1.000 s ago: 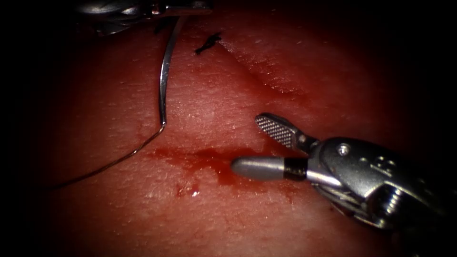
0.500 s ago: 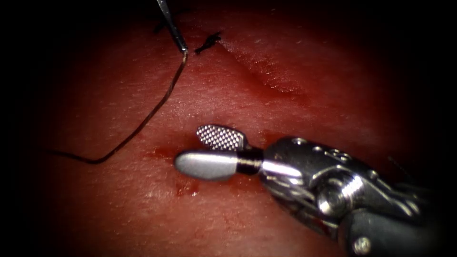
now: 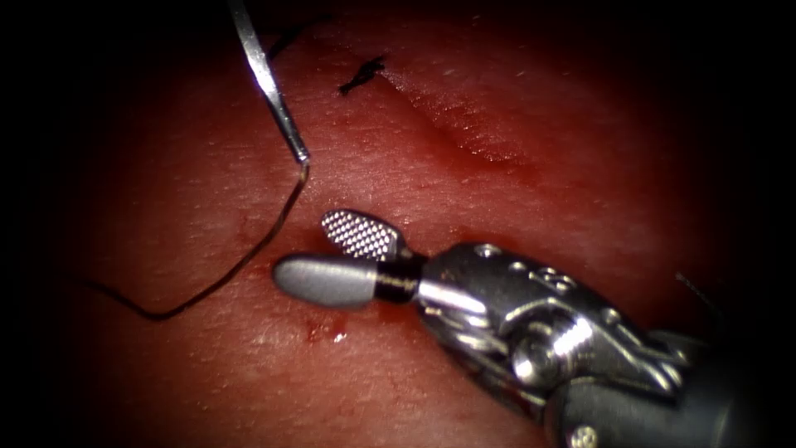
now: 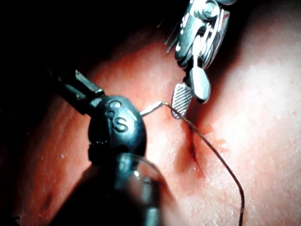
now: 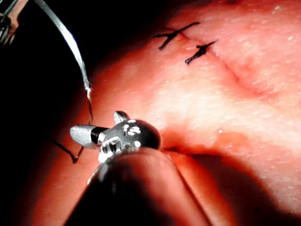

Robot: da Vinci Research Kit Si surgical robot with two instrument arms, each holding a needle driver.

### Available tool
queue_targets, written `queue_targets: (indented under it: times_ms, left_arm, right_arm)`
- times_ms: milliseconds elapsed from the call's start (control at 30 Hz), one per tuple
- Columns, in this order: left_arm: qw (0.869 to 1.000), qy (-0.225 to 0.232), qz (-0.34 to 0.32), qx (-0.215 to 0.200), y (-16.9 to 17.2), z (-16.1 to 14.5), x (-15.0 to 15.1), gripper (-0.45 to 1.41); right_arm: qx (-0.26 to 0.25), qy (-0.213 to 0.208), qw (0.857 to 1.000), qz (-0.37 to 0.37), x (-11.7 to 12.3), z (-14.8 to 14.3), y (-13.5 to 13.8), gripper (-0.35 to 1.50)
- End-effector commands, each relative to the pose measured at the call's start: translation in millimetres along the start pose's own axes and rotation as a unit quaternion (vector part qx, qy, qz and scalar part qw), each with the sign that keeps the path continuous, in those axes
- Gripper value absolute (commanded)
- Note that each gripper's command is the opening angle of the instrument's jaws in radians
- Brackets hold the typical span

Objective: Wound Closure

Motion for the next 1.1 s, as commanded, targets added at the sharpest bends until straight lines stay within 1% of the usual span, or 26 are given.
queue_targets:
  times_ms: [33, 133, 300, 367, 400, 433, 467, 500, 600, 633, 667, 700, 733, 767, 833, 867, 1000, 1033, 1067, 1100]
  left_arm:
    - [1.000, -0.001, 0.001, -0.001, -0.5, 0.6, 0.3, -0.45]
    - [1.000, 0.000, 0.004, -0.003, -1.4, 0.4, 0.2, -0.45]
    - [1.000, 0.001, 0.007, -0.004, -2.1, 0.0, 0.2, -0.45]
    - [1.000, 0.001, 0.008, -0.004, -2.2, -0.1, 0.2, -0.45]
    - [1.000, 0.001, 0.008, -0.003, -2.3, -0.4, 0.2, -0.45]
    - [1.000, 0.002, 0.005, -0.004, -2.2, -0.5, 0.2, -0.45]
    - [1.000, 0.001, 0.001, -0.004, -2.2, -0.6, 0.1, -0.45]
    - [1.000, 0.002, 0.001, -0.005, -2.2, -0.8, 0.0, -0.45]
    - [1.000, 0.006, -0.016, -0.010, -2.4, -1.2, -0.2, -0.45]
    - [1.000, 0.007, -0.028, -0.011, -2.5, -1.3, -0.3, -0.27]
    - [0.999, 0.008, -0.040, -0.012, -2.6, -1.4, -0.4, 0.00]
    - [0.998, 0.010, -0.063, -0.013, -2.8, -1.5, -0.5, 0.34]
    - [0.997, 0.012, -0.072, -0.016, -2.8, -1.6, -0.6, 0.49]
    - [0.996, 0.015, -0.084, -0.021, -3.0, -1.8, -0.8, 0.56]
    - [0.996, 0.020, -0.086, -0.020, -3.2, -2.3, -1.1, 0.56]
    - [0.995, 0.025, -0.097, -0.018, -3.4, -2.5, -1.5, 0.77]
    - [0.988, 0.049, -0.149, -0.002, -3.7, -3.1, -2.2, 1.08]
    - [0.981, 0.065, -0.183, 0.031, -3.7, -3.7, -2.7, 1.13]
    - [0.977, 0.071, -0.195, 0.051, -3.7, -4.0, -2.8, 1.14]
    - [0.972, 0.096, -0.197, 0.080, -3.4, -4.7, -3.2, 1.14]
  right_arm:
    - [-0.007, 0.004, 1.000, -0.017, 0.1, 1.3, 0.2, 1.26]
    - [-0.024, 0.009, 0.999, -0.046, 0.2, 2.2, -0.1, 1.40]
    - [-0.026, 0.014, 0.996, -0.085, 0.4, 2.7, -1.0, 1.40]
    - [-0.026, 0.021, 0.995, -0.099, 0.8, 2.7, -1.4, 1.35]
    - [-0.025, 0.032, 0.991, -0.128, 1.0, 2.5, -1.8, 0.96]
    - [-0.025, 0.038, 0.990, -0.133, 0.9, 2.3, -2.0, 0.29]
    - [-0.024, 0.039, 0.990, -0.133, 0.7, 2.2, -2.3, -0.21]
    - [-0.032, 0.042, 0.990, -0.133, 0.6, 2.3, -2.4, -0.35]
    - [-0.057, 0.037, 0.981, -0.183, 0.6, 2.3, -2.6, -0.35]
    - [-0.064, 0.036, 0.975, -0.209, 0.6, 2.3, -2.6, -0.35]
    - [-0.067, 0.031, 0.971, -0.226, 0.6, 2.1, -2.5, -0.35]
    - [-0.068, 0.022, 0.967, -0.244, 0.7, 2.0, -2.5, -0.35]
    - [-0.069, 0.012, 0.963, -0.261, 0.7, 1.6, -2.5, -0.35]
    - [-0.071, 0.003, 0.959, -0.276, 0.8, 1.2, -2.4, -0.35]
    - [-0.077, -0.011, 0.954, -0.289, 1.1, 0.5, -2.2, -0.35]
    - [-0.081, -0.025, 0.947, -0.310, 1.4, -0.4, -2.0, -0.35]
    - [-0.079, -0.049, 0.933, -0.347, 2.1, -2.3, -1.5, -0.35]
    - [-0.079, -0.063, 0.922, -0.374, 2.4, -3.3, -1.3, -0.35]
    - [-0.082, -0.073, 0.914, -0.390, 2.5, -3.7, -1.3, -0.35]
    - [-0.093, -0.101, 0.897, -0.421, 2.5, -4.4, -1.4, -0.35]
